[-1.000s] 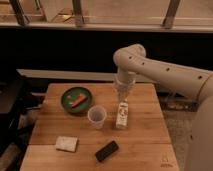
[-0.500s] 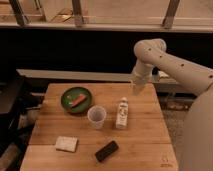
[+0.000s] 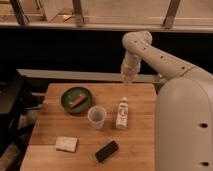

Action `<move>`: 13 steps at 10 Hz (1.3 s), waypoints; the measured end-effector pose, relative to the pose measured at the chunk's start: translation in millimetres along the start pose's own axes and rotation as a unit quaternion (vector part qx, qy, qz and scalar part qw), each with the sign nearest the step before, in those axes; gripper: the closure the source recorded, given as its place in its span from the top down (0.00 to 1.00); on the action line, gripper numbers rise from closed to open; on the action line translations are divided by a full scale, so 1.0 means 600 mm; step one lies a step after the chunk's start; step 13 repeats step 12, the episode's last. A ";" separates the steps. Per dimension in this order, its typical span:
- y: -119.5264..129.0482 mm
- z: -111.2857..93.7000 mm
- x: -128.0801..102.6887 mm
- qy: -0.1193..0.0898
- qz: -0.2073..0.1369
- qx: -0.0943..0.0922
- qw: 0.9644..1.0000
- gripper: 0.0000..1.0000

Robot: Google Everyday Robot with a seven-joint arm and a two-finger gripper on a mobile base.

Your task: Move the arm in a circular motion

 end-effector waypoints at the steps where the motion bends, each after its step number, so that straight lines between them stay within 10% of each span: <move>1: 0.025 0.003 0.000 0.003 -0.018 -0.006 1.000 0.00; 8: 0.172 0.007 0.138 0.040 -0.166 -0.060 0.983 0.00; 13: 0.087 -0.004 0.192 0.041 -0.087 -0.066 0.993 0.04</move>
